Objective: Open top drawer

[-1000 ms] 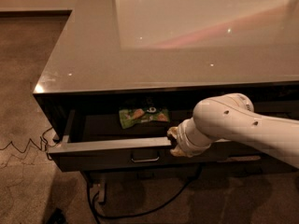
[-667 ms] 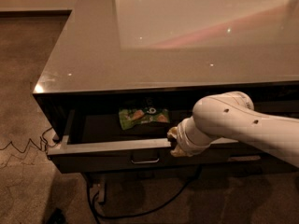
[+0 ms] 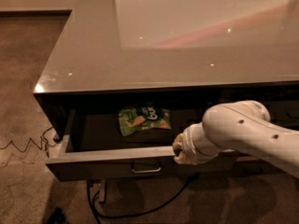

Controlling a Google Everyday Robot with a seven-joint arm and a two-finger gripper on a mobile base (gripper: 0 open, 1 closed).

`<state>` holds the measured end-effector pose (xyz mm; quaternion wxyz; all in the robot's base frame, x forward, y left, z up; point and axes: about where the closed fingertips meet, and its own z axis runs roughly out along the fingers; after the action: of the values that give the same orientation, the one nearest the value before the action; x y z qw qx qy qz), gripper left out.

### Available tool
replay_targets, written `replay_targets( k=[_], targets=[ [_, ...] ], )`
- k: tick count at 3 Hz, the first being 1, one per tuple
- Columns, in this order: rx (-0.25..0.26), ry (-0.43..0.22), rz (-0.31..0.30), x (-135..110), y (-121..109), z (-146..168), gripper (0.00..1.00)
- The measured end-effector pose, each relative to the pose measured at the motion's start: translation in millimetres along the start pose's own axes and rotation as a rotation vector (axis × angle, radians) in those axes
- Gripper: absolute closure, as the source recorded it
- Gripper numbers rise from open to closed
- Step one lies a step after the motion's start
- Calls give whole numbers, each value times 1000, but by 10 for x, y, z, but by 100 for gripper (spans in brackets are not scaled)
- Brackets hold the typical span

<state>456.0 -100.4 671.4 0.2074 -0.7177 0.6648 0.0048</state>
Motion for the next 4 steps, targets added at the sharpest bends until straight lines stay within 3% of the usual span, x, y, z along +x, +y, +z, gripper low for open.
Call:
replay_targets(
  k=[1,2,4],
  targets=[
    [9,18,28,128,352,-82,16],
    [26,23,18,181,545,-119,0],
    [-2,-18,26,269,593,39,0]
  ],
)
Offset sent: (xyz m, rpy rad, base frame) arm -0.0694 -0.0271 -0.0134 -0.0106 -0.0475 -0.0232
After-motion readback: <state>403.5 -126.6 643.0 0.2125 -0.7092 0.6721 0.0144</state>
